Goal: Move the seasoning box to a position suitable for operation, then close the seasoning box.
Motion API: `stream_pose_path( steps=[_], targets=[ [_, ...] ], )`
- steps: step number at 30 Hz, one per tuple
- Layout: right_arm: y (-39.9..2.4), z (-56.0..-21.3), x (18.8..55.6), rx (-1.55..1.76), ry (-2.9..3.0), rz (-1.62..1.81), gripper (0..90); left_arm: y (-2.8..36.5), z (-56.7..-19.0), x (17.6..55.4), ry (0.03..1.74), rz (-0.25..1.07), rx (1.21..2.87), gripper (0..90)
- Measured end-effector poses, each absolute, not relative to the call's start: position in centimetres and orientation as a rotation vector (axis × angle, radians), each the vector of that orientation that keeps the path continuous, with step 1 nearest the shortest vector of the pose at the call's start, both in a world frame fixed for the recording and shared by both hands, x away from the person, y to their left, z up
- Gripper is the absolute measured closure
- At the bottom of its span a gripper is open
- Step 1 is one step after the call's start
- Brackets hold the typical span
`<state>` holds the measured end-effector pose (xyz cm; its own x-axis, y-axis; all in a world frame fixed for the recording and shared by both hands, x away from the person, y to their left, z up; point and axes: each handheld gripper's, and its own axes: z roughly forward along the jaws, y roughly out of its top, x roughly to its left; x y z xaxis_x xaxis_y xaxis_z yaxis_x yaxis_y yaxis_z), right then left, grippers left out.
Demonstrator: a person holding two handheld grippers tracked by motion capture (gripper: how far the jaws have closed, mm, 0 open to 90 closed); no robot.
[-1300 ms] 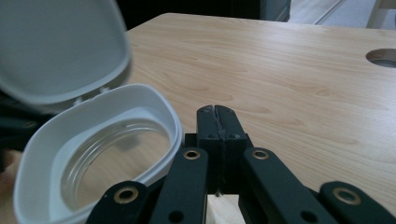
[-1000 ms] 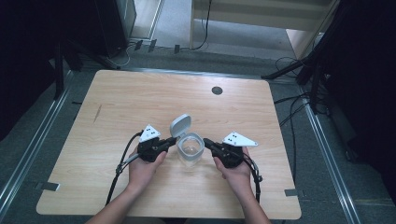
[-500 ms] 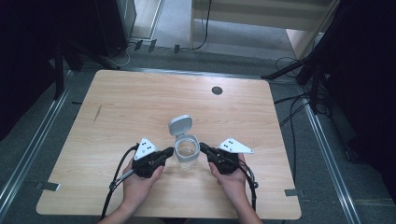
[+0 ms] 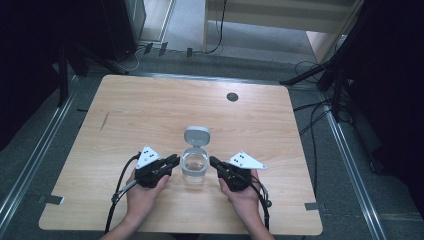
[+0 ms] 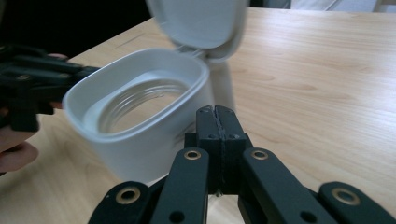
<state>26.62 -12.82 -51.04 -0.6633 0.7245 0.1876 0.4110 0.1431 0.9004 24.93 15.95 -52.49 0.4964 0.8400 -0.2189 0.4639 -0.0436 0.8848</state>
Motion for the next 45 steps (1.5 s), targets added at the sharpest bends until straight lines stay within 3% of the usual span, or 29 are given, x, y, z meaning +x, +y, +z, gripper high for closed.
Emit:
stream_pose_path(
  steps=[4, 10, 18, 26, 39, 41, 45],
  targets=[
    [-13.6, -50.2, 28.1, 1.128, 2.099, 1.522, 90.0, 21.1, -53.8, 24.6, 1.193, 0.54, 1.639, 43.8],
    [-13.3, -49.0, 30.4, 1.124, 2.085, 1.525, 90.0, 28.5, -54.8, 22.8, 1.312, 0.571, 1.594, 14.8],
    [-12.1, -47.2, 32.9, 1.14, 2.048, 1.541, 90.0, 32.1, -54.5, 21.6, 1.339, 0.685, 1.595, 13.8],
    [-11.7, -45.7, 34.8, 1.147, 2.041, 1.623, 90.0, 32.2, -55.1, 22.0, 1.353, 0.647, 1.589, 13.8],
    [-12.6, -45.1, 30.9, 0.986, 2.106, 1.601, 90.0, 32.5, -55.2, 22.0, 1.359, 0.622, 1.568, 13.9],
    [-13.6, -45.3, 30.9, 1.021, 2.081, 1.599, 82.6, 32.5, -55.2, 22.1, 1.362, 0.618, 1.567, 13.9],
    [-15.5, -45.6, 30.8, 1.12, 1.975, 1.571, 42.8, 32.5, -55.2, 22.1, 1.362, 0.617, 1.568, 13.9]
  ],
)
